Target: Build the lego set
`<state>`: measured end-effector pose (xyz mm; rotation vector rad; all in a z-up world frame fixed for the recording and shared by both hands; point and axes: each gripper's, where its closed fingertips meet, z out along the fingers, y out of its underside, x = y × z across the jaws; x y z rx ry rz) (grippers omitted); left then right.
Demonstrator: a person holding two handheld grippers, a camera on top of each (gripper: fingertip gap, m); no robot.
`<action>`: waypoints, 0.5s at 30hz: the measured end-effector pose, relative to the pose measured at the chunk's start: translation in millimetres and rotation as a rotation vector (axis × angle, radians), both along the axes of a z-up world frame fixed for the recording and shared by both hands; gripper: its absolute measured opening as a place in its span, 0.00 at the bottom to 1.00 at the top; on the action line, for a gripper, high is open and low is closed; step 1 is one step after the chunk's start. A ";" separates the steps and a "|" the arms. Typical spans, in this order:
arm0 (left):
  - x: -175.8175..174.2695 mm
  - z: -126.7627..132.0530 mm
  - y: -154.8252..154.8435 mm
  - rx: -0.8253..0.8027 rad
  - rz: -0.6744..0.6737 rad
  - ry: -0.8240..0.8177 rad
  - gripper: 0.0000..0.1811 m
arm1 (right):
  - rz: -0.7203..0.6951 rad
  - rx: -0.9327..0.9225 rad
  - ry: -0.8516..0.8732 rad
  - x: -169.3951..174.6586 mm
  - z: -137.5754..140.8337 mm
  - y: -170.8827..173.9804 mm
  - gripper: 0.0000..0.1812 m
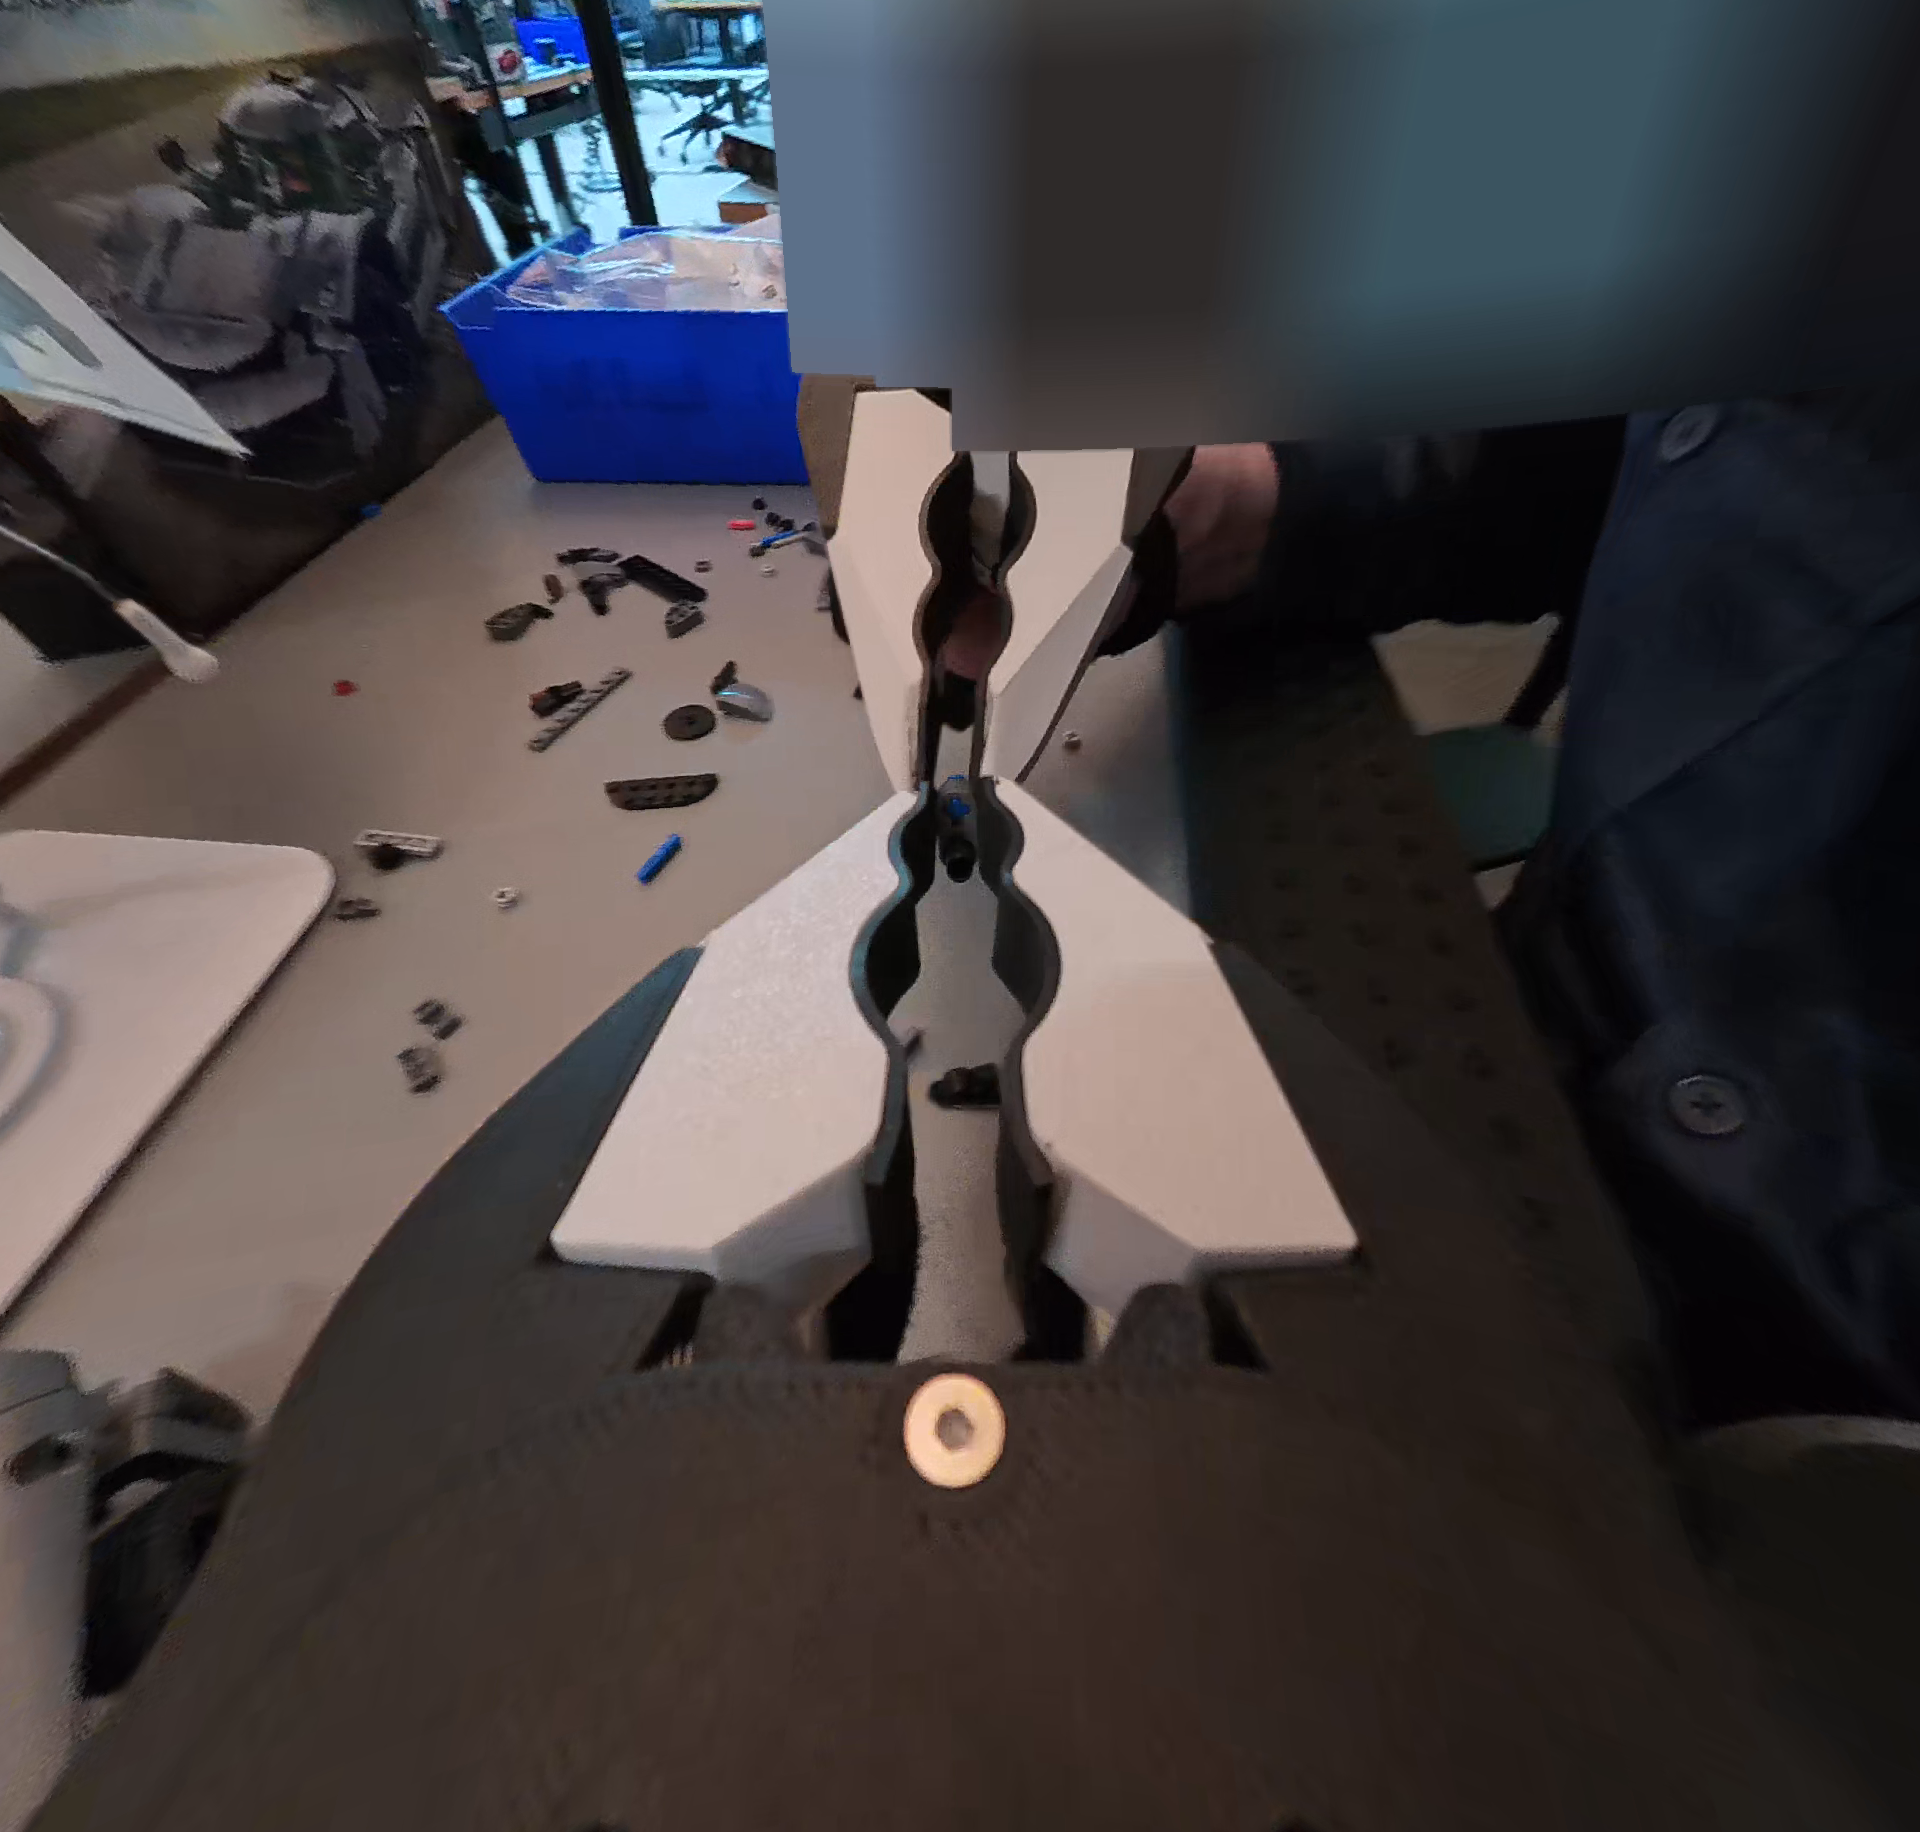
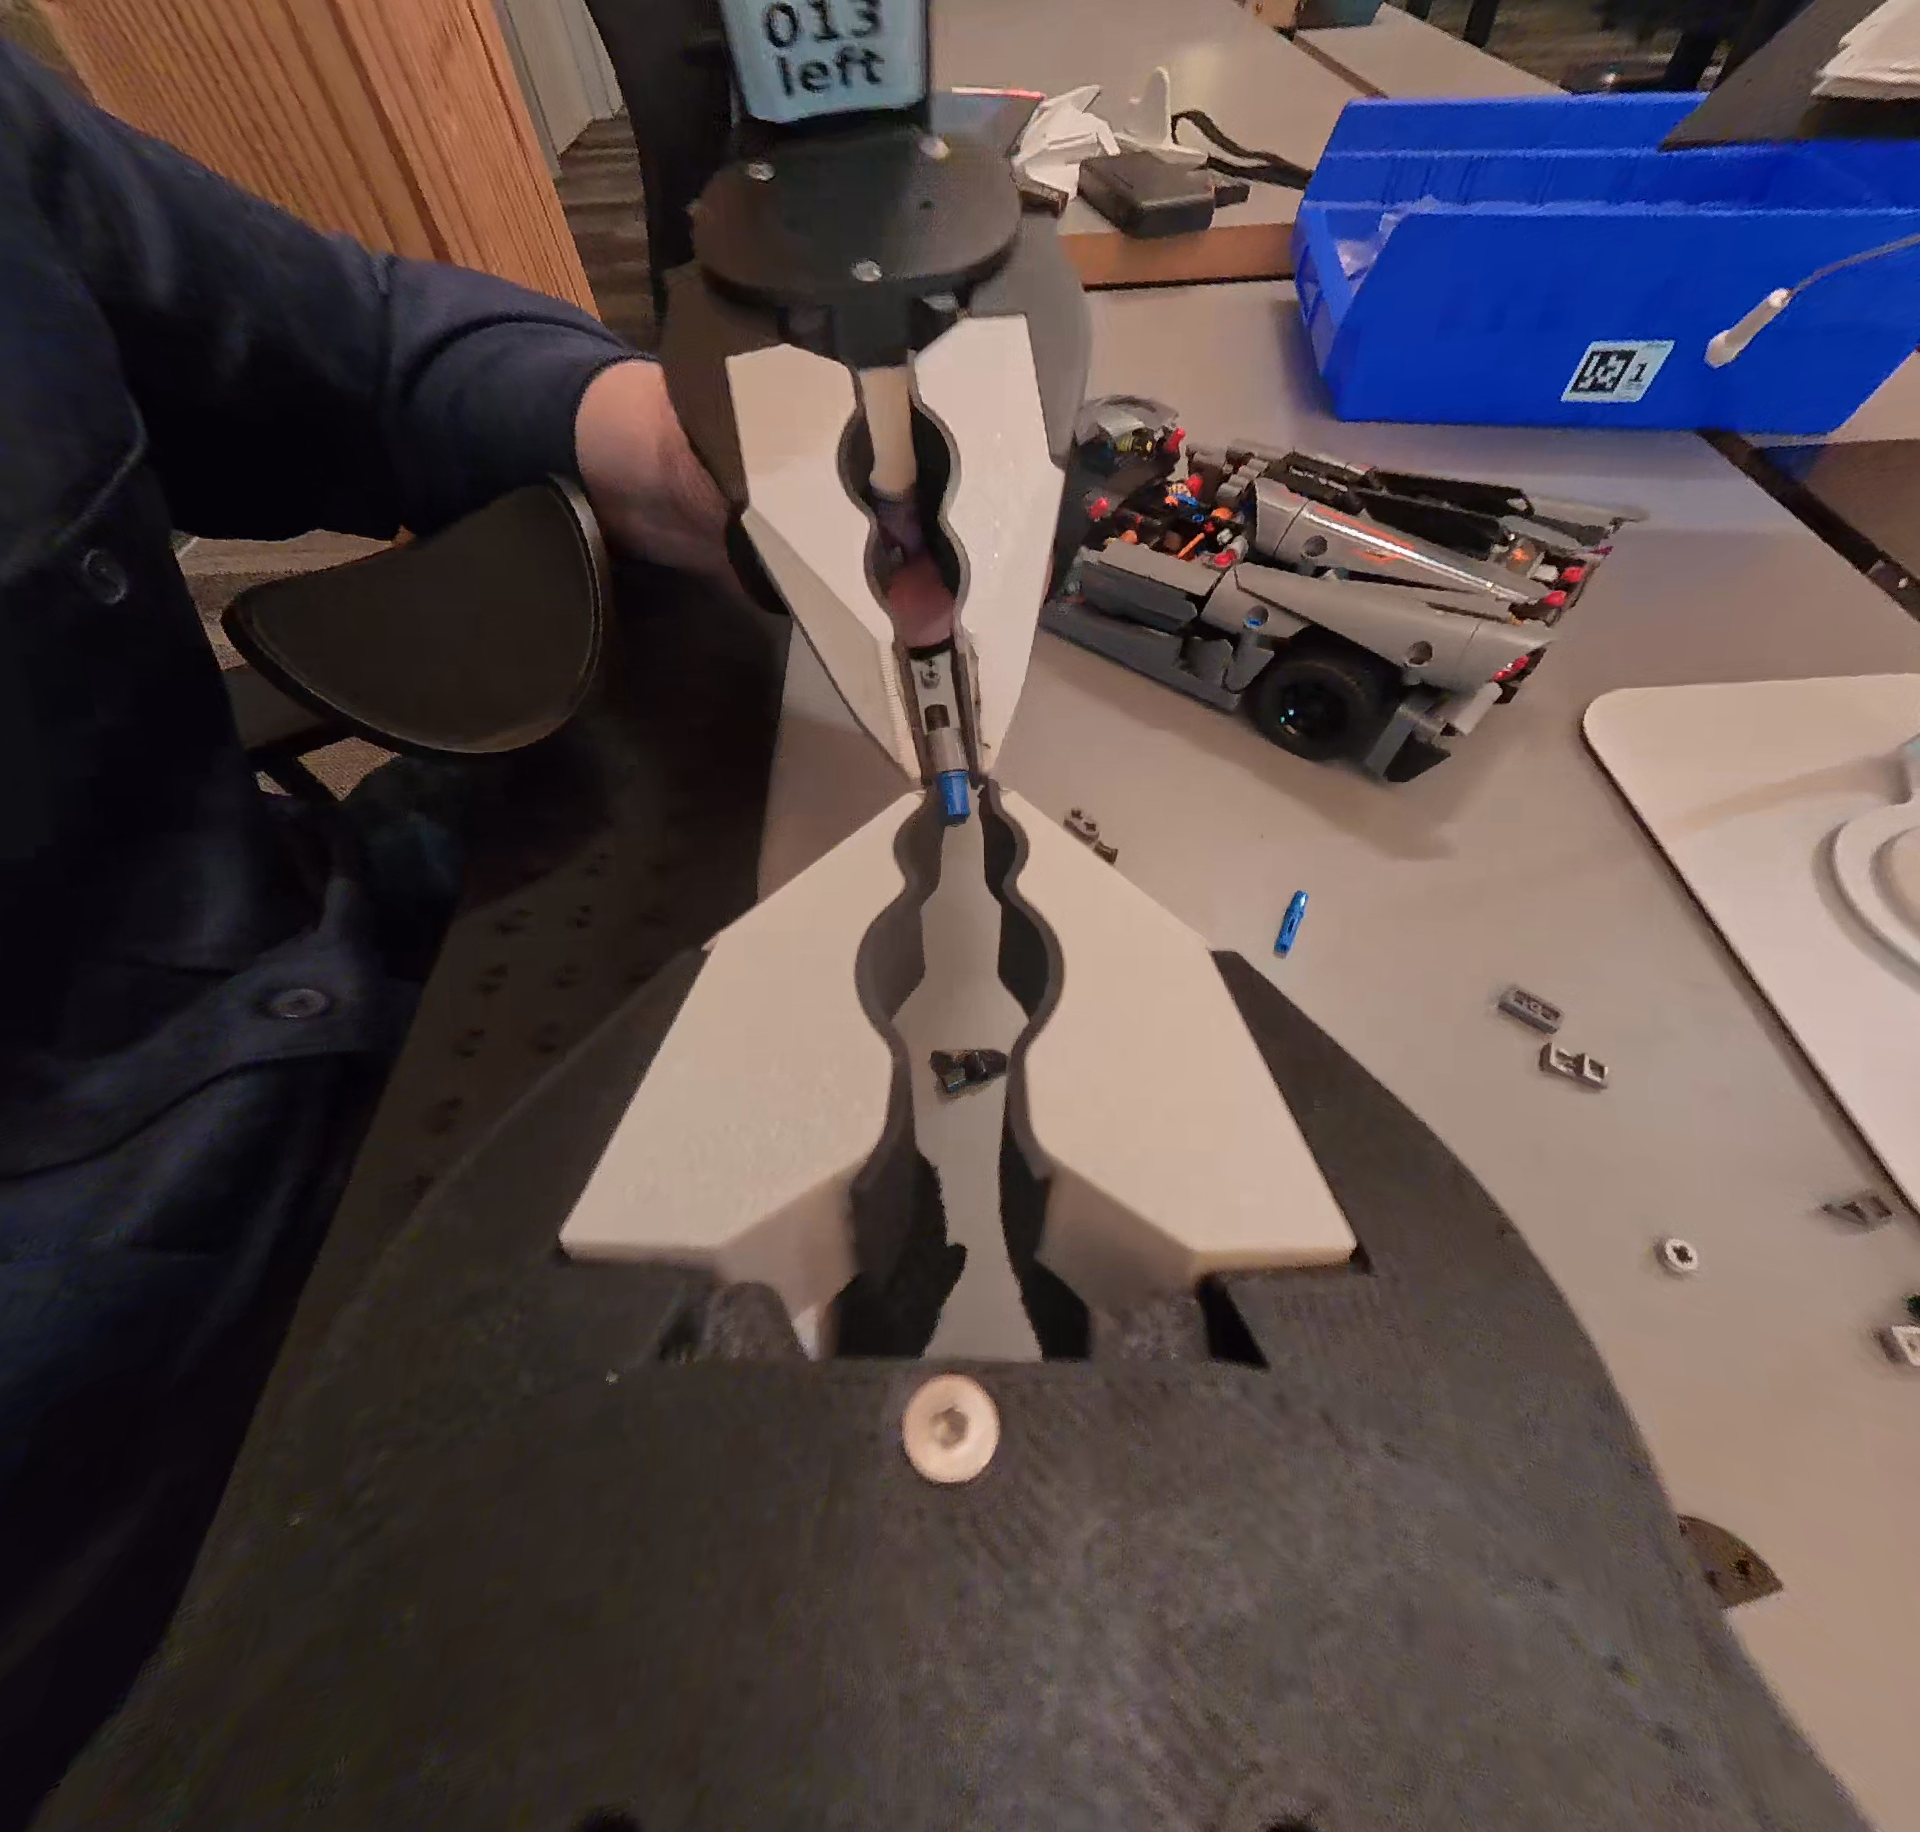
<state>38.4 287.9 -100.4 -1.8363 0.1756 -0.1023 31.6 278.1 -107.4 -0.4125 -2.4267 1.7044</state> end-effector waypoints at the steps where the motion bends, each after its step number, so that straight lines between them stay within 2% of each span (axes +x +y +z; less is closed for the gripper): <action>1: -1.5 -0.7 0.4 -0.009 0.020 0.051 0.02 | 0.000 0.007 -0.018 0.0 -1.8 -0.2 0.01; 3: -0.6 -0.5 1.7 -0.021 0.036 0.141 0.02 | 0.014 0.016 -0.054 2.4 -5.7 -3.1 0.02; 5: 1.6 -2.1 3.2 -0.051 0.041 0.193 0.02 | 0.000 0.065 -0.010 1.0 -11.2 -4.0 0.01; 8: 2.4 -1.4 2.2 -0.054 0.038 0.205 0.02 | -0.002 0.085 0.026 1.3 -9.2 -4.8 0.01; 15: 0.7 -18.0 2.4 -0.180 0.066 0.377 0.02 | -0.052 0.372 0.185 -2.4 -27.6 -0.2 0.00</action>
